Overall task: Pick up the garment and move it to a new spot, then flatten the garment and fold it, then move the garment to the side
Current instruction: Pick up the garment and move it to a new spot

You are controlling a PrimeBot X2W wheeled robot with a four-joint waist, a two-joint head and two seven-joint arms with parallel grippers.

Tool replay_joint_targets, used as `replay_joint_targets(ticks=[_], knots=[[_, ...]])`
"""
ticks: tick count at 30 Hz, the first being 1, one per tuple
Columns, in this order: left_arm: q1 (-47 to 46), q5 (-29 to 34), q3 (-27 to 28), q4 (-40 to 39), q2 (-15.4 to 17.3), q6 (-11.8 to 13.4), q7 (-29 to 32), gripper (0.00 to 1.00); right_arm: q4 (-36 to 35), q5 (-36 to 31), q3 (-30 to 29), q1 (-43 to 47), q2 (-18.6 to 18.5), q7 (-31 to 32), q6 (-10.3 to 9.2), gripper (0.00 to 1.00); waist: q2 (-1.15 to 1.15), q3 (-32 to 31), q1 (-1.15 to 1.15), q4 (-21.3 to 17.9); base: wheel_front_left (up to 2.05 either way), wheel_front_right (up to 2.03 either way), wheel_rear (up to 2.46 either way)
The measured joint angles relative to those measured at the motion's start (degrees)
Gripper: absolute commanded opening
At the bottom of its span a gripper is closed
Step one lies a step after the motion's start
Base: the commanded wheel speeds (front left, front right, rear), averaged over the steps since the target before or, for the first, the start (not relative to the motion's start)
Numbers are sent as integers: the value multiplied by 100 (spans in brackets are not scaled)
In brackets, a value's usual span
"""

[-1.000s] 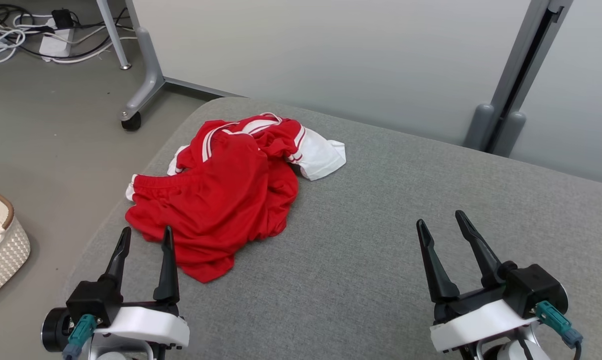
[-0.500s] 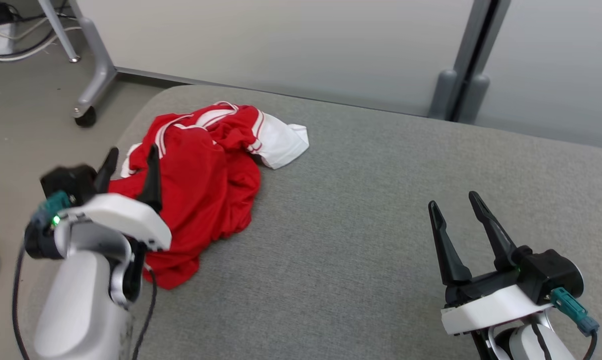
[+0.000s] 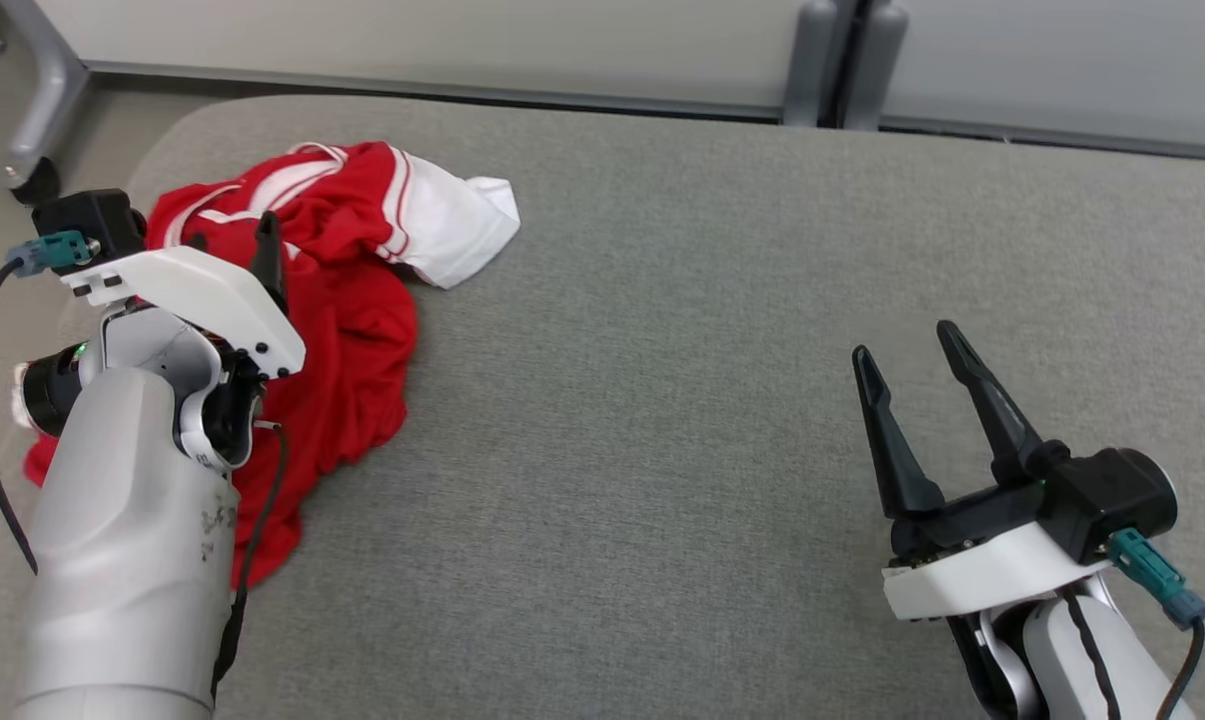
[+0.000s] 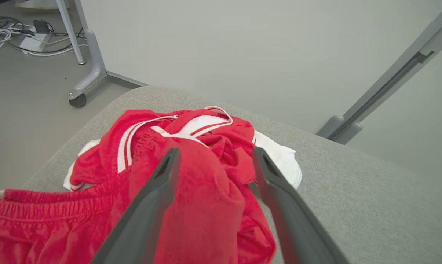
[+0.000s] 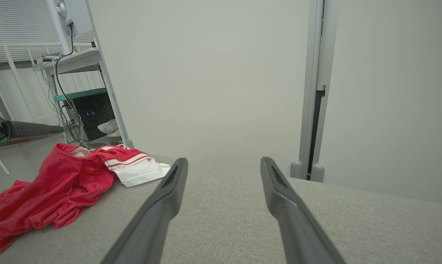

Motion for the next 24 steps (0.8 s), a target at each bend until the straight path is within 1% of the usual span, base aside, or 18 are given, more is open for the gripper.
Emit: replay_joint_targets(ticks=[7, 9, 10, 11, 18, 24], knots=[[-482, -114, 36, 1152, 53, 80, 166, 100, -12, -3, 0, -138, -71, 0, 0, 100, 0, 331, 0, -241, 0, 0, 0], [-570, -130, 34, 1336, 54, 44, 62, 59, -23, -5, -4, -146, -73, 0, 0, 100, 0, 381, 0, -279, 0, 0, 0], [-612, -131, 30, 1421, 57, 25, 15, 36, -26, -11, -9, -148, -71, 0, 0, 100, 0, 399, 0, -292, 0, 0, 0], [-639, -133, 24, 1516, 60, 3, 0, 0, -29, -16, -12, -149, -68, 0, 0, 100, 0, 410, 0, -299, 0, 0, 0], [-773, -70, -132, 1900, 121, -140, -448, 0, 13, -43, -21, -151, -22, 0, 0, 100, 0, 318, 0, -252, 0, 0, 0], [-816, 149, -412, 1947, 331, -393, -714, 0, 55, 2, -8, -111, 68, 0, 0, 100, 0, 20, 0, -239, 0, 0, 0]])
